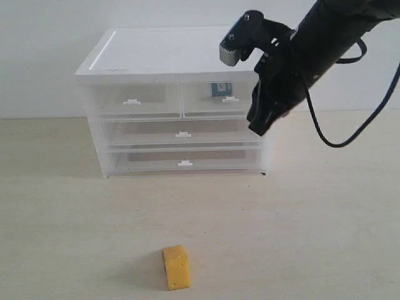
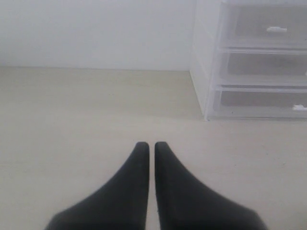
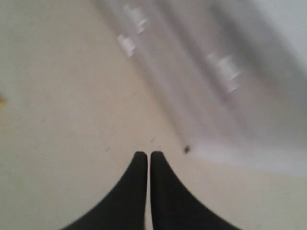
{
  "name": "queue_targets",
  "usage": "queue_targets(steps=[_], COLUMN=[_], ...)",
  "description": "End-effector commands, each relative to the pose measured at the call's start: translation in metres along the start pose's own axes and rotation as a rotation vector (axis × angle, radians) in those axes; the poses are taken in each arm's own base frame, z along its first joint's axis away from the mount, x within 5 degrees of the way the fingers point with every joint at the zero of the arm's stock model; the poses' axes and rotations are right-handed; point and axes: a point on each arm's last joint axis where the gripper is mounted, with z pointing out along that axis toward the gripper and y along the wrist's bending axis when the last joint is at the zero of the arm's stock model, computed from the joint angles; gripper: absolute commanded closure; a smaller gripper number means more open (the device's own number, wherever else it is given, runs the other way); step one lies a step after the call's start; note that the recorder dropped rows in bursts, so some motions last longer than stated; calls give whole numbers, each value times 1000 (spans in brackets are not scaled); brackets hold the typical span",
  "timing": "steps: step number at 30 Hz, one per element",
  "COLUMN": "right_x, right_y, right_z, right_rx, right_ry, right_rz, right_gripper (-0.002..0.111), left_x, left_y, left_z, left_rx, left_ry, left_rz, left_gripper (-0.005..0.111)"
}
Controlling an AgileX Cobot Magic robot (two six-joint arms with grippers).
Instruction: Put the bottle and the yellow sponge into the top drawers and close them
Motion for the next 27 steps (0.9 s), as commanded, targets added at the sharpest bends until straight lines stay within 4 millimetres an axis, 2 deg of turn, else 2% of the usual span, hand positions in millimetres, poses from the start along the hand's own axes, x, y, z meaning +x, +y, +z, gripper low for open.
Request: queue_targets(steps=[1,3,4,6,8,14,17,21,27], right_x=[28,44,49,70,87,125,138,143,143], right_y=[11,-9,-17,-42,-55,-79,-75,-67,-33], right_z=[-12,-24,-28,-45,-55,-75,-88,-111,-149], right_rx=[-142,-2,27,108,160,251,278,402,503], right_ry=[304,371,369,350,343,335,324,144,-8], right_rz=[31,226,304,593,767,1041,1089,1083,997], right_gripper=[108,108,108,108,108,108,108,108,108], left_x=[1,1,1,1,1,1,1,1,1], left_y=[0,0,0,0,0,0,0,0,0], left_z=[0,0,0,0,0,0,0,0,0], left_rx=[0,0,0,0,0,0,0,0,0], left_ry=[-4,-4,-4,-4,-4,-4,-4,-4,-4], left_rz=[-7,-7,-7,-7,-7,-7,-7,-7,-7], left_gripper=[102,102,102,102,102,102,102,102,102])
